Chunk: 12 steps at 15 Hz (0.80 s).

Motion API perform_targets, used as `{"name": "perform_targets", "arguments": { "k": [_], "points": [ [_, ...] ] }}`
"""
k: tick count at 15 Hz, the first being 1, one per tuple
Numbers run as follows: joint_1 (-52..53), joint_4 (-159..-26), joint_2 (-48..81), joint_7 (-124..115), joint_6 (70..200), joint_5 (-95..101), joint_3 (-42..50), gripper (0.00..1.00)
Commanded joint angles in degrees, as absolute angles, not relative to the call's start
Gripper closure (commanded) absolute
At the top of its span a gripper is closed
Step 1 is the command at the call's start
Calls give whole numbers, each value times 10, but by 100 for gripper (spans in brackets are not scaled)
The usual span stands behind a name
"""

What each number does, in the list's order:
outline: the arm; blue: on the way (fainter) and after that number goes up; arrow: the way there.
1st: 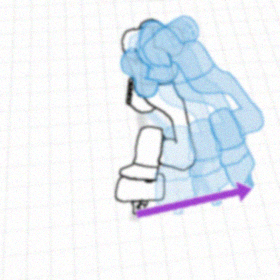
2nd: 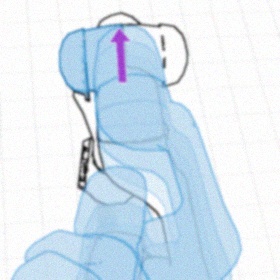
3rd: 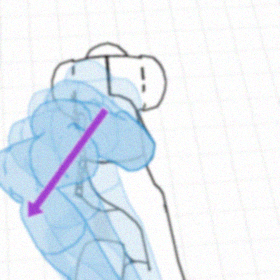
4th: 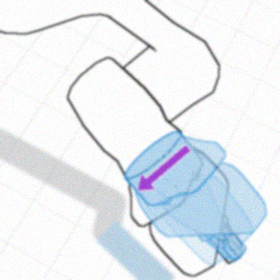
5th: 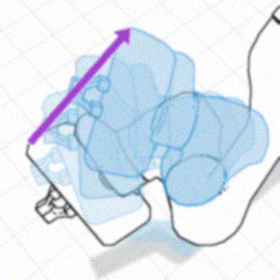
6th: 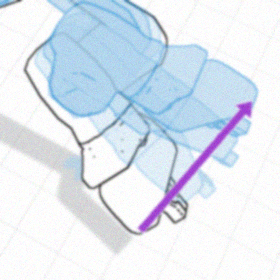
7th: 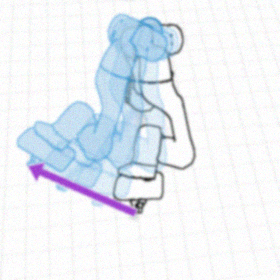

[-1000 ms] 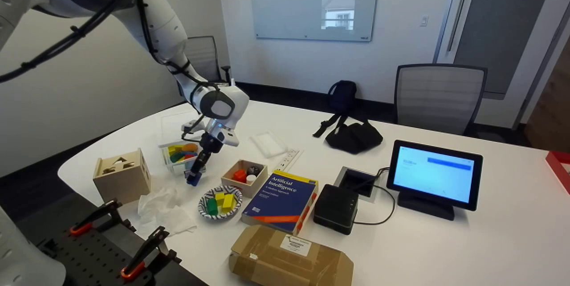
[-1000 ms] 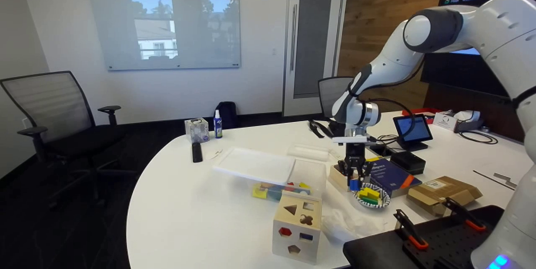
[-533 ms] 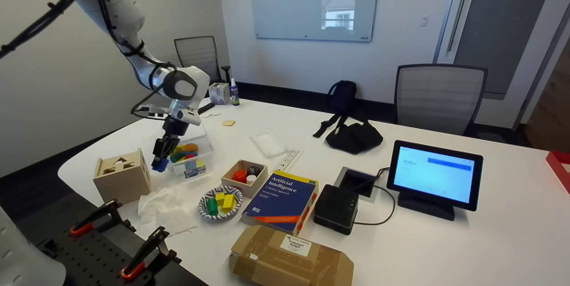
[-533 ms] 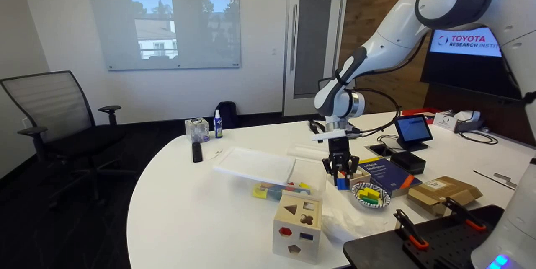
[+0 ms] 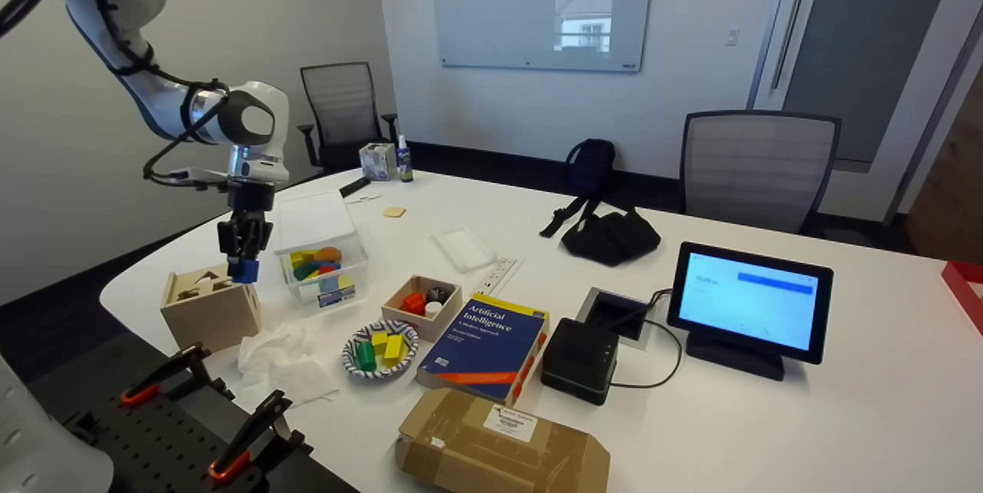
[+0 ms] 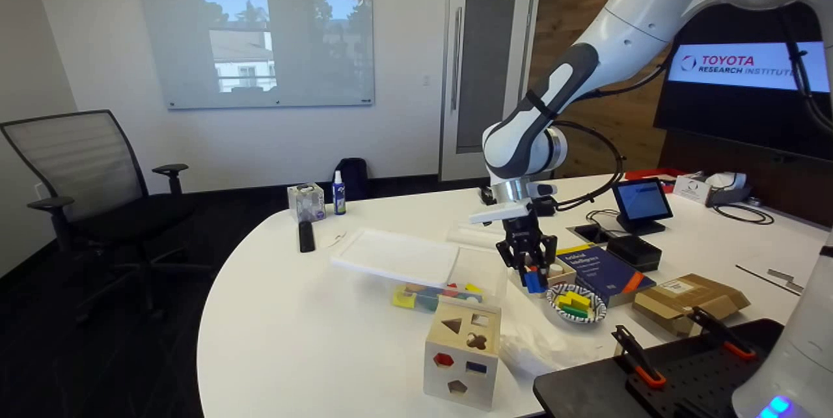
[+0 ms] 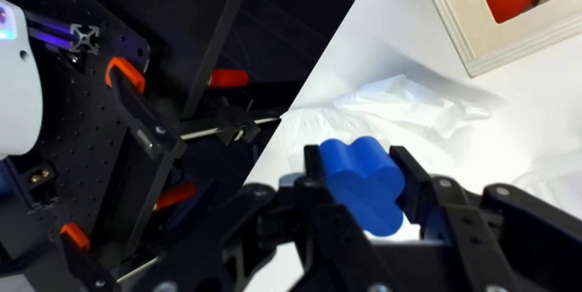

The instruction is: Put the blue block in the toy box

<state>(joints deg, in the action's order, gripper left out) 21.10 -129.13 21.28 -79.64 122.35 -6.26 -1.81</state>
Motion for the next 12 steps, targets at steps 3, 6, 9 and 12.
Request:
{"name": "perform_targets", "arguments": {
  "k": [3,6,9,12],
  "points": [
    [193,-1327,184,-816,1253,-34,-48,59],
    [178,-1341,177,-802,1258,-35,-47,59],
    [176,-1341,177,-801,1259,-35,-47,59],
    [176,-1341,177,-801,1259,-35,-49,84]
  ]
}}
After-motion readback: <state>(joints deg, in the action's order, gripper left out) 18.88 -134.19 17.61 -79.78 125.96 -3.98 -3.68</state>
